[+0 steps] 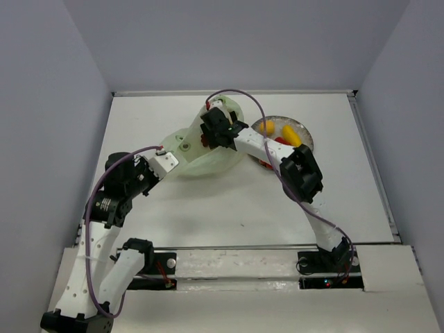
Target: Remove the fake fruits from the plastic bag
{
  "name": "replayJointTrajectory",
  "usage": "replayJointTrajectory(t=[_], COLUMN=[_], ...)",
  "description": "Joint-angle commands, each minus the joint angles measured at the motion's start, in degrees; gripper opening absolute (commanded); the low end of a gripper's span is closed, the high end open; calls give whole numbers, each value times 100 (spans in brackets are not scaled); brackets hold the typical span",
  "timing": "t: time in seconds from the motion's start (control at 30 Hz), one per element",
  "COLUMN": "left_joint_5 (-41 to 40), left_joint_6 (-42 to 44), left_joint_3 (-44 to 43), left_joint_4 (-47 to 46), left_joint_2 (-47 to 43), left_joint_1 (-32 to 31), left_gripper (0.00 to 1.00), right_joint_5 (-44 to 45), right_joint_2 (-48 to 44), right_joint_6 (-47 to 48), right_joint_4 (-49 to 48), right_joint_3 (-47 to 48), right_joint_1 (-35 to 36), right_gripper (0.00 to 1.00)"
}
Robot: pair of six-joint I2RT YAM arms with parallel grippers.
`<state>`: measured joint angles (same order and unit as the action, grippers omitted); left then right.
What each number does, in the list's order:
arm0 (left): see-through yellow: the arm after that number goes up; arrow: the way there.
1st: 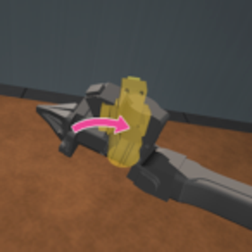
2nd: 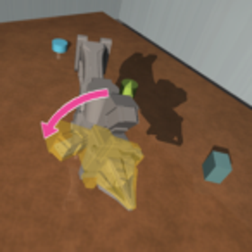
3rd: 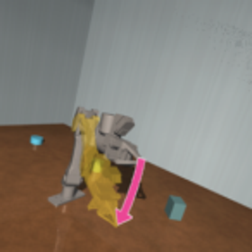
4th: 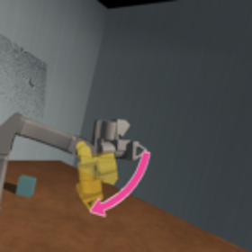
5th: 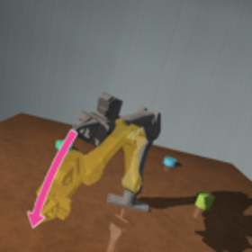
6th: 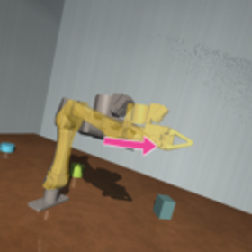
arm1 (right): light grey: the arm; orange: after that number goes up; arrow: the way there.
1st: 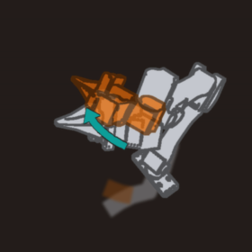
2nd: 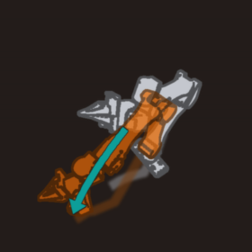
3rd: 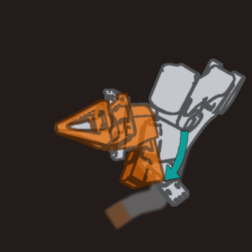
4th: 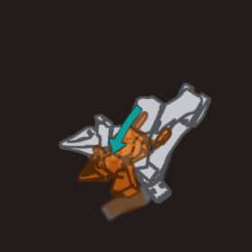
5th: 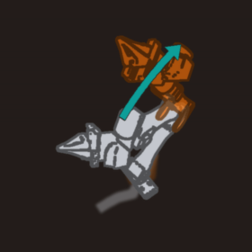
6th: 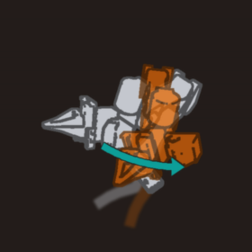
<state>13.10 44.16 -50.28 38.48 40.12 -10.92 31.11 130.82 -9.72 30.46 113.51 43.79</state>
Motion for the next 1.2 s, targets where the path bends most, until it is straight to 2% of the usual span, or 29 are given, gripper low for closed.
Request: replayJointTrajectory(t=[0.0, 0.13, 0.23, 0.27, 0.37, 0.5, 0.8, 0.93, 1.07, 1.17], left_joint_5=[26, 26, -1, -1, -1, -27, -343, -519, -616, -651], left_joint_6=[49, -13, -30, -48, -101, -145, -294, -522, -619, -707], left_joint_3=[-149, -166, -175, -184, -193, -280, -254, -368, -395, -377], left_joint_4=[-200, -174, -139, -139, -174, -183, -473, -587, -675, -701], left_joint_2=[-4, 22, 31, 49, 84, 145, 259, 383, 348, 365], left_joint_1=[-33, -33, -25, -33, -33, -33, -33, -33, -33, -33], left_gripper=[6, 6, 6, 6, 6, 6, 6, 6, 6, 6], right_joint_5=[-184, -527, -650, -711, -870, -914, -1424, -1142, -1073, -1046], right_joint_2=[443, 795, 918, 962, 1050, 1200, 655, 786, 638, 558], right_joint_6=[199, 49, 110, 110, 128, 49, 84, -99, -399, -636], right_joint_4=[-260, -260, -260, -268, -234, 162, 715, 1286, 1261, 1165], right_joint_3=[425, 575, 602, 602, 541, 479, -172, -163, -925, -1155], right_joint_1=[-55, -318, -318, -318, -318, -318, -152, -20, 252, 305], right_gripper=[92, 92, 87, 79, 73, 88, 91, 90, 87, 77])
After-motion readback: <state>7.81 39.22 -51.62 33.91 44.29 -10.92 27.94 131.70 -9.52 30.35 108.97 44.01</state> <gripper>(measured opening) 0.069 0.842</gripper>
